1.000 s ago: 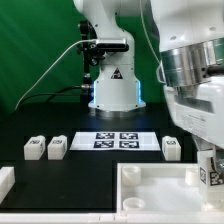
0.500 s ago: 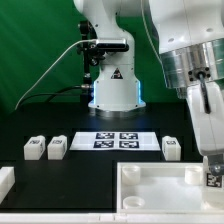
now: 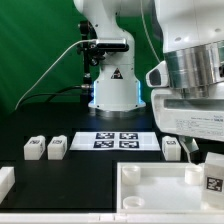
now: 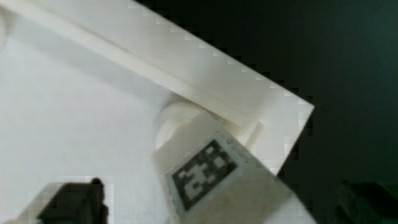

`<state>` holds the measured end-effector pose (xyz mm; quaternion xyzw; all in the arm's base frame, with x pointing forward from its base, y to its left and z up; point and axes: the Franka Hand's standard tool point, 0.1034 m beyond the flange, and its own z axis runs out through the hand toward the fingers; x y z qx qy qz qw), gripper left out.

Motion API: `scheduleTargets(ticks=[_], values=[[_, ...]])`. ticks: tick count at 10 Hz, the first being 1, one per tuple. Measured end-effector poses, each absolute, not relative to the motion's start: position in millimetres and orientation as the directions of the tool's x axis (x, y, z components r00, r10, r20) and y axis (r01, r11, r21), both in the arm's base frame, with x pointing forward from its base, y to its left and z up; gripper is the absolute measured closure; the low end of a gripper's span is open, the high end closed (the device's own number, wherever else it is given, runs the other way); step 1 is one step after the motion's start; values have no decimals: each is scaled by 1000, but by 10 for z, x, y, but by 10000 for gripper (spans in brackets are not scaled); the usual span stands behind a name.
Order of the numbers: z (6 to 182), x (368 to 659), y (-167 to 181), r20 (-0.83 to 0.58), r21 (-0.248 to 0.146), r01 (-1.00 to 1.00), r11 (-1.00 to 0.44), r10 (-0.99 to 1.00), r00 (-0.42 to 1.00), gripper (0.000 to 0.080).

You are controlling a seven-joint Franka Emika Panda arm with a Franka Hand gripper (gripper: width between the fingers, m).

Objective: Assemble one leg

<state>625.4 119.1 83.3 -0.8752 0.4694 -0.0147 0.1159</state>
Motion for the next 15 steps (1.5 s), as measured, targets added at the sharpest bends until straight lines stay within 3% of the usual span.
scheduleTargets(ticks=[1,2,5,6,9,11,14,15], values=[[823,6258,1167,-33,-223,-684,-695,-696,718,150],[779,6328,1100,15,-173,-369,-913,-378,926,150],[778,6345,1113,15,-184,-442,-878,-452,892,150],[778,6341,1141,-27,-193,-604,-773,-611,791,150],[777,6337,1169,-89,-183,-805,-564,-806,585,150],[764,6322,1233,-159,-149,-949,-278,-940,300,150],[737,6277,1343,-216,-77,-994,73,-975,-55,508],[735,6273,1359,-228,-55,-983,174,-961,-158,508]])
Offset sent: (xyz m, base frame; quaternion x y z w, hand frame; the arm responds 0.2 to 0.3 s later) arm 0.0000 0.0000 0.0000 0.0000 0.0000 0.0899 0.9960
